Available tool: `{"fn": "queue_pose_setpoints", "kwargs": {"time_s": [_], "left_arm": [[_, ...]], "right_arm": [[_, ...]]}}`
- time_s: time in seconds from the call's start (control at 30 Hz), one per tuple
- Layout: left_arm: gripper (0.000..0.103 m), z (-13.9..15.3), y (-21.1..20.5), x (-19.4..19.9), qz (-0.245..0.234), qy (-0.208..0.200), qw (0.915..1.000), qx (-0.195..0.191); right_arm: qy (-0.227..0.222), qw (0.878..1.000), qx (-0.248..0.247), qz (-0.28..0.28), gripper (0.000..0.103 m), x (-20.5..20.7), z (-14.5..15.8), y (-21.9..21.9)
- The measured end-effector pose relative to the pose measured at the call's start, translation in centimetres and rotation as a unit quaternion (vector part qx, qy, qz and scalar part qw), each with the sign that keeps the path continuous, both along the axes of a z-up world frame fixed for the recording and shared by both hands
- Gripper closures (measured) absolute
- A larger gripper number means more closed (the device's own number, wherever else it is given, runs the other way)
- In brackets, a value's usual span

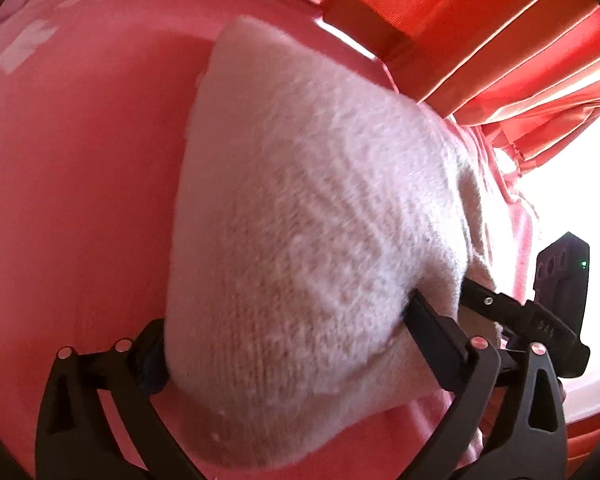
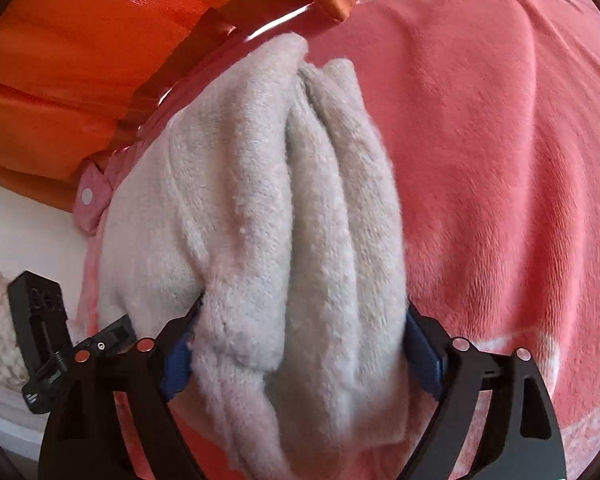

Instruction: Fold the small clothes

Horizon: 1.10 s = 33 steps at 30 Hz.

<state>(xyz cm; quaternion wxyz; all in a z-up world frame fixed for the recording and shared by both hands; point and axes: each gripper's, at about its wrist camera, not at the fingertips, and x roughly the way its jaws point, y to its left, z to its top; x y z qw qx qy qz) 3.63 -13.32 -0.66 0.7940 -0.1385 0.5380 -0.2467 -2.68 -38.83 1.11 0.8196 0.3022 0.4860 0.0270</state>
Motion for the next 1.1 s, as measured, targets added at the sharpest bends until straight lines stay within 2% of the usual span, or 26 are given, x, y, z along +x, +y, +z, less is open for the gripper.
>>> {"fn": "queue_pose_setpoints", "kwargs": {"time_s": [0.03,0.07,0.1,0.17,0.23,0.3,0.33,0.37,0.4,0.43,0.5,0.53,0.6,0.63,0.67,0.7,0.73,0.8,0.93,1.1], "left_arm": [[0.016,0.4,0.0,0.0,0.001,-0.006,1.0,-0.001],[0.029,1.3,-0.1,-0.1,-0.003,-0.018,0.9998,-0.001],[0.04,2.1,-0.2,-0.4,-0.01,-0.029,0.9995,0.0],[0.045,4.3,0.3,-0.9,-0.024,-0.059,0.998,-0.005],[0.044,5.2,0.7,-1.2,-0.032,-0.068,0.9971,-0.014],[0.034,4.2,0.7,-0.7,-0.034,-0.053,0.998,-0.012],[0.032,3.2,0.8,-0.5,-0.033,-0.041,0.9986,-0.003],[0.024,1.8,0.6,-0.2,-0.033,-0.022,0.9991,0.011],[0.015,0.6,0.7,0.0,-0.028,-0.012,0.9994,0.016],[0.011,-0.1,1.1,0.0,-0.019,-0.012,0.9997,0.003],[0.005,-0.8,2.0,0.4,-0.012,-0.003,0.9995,-0.028],[0.005,-1.2,2.4,0.8,-0.005,0.003,0.9986,-0.052],[0.005,-1.1,2.4,1.2,0.0,0.003,0.998,-0.063],[0.005,-1.0,2.3,1.3,-0.001,0.002,0.9981,-0.061],[0.016,-0.7,2.0,1.3,-0.004,-0.005,0.998,-0.063],[0.033,-0.3,1.7,1.2,-0.019,-0.008,0.9966,-0.08],[0.034,0.2,1.6,1.0,-0.016,-0.011,0.9971,-0.074],[0.047,2.2,1.3,0.5,-0.023,-0.035,0.9976,-0.056],[0.051,7.0,1.1,-1.1,-0.05,-0.085,0.9933,-0.061],[0.053,14.8,1.4,-4.9,-0.098,-0.154,0.978,-0.102]], "right_arm": [[-0.013,1.0,-0.008,0.006,0.05,0.2,0.6,0.4],[-0.02,1.0,-0.017,0.004,0.062,0.3,1.3,0.6],[-0.029,0.999,-0.028,0.001,0.066,0.1,2.3,0.7],[-0.063,0.997,-0.038,-0.004,0.07,-0.6,4.6,0.8],[-0.078,0.996,-0.032,-0.015,0.07,-1.1,5.4,0.4],[-0.053,0.998,-0.02,-0.02,0.067,-0.8,3.8,0.2],[-0.027,0.999,-0.014,-0.024,0.063,-0.5,2.3,0.1],[-0.011,0.999,-0.007,-0.032,0.052,-0.4,1.0,0.1],[-0.016,0.999,0.002,-0.04,0.046,-0.6,0.2,0.1],[-0.021,0.999,0.008,-0.046,0.041,-0.7,0.0,0.1],[-0.024,0.998,0.031,-0.05,0.038,-0.7,-0.4,-0.5],[-0.024,0.997,0.045,-0.052,0.037,-0.8,-0.6,-0.8],[-0.025,0.996,0.067,-0.05,0.036,-0.6,-1.3,-1.5],[-0.027,0.996,0.065,-0.05,0.038,-0.5,-1.3,-1.4],[-0.03,0.997,0.062,-0.044,0.047,-0.5,-1.2,-1.5],[-0.039,0.997,0.057,-0.034,0.054,-0.5,-0.7,-1.2],[-0.043,0.997,0.048,-0.036,0.062,-0.7,-0.3,-1.0],[-0.058,0.997,0.029,-0.037,0.067,-1.3,1.3,-0.5],[-0.104,0.993,0.014,-0.049,0.07,-4.3,6.2,0.0],[-0.179,0.982,-0.018,-0.056,0.071,-10.0,14.1,0.2]]}}
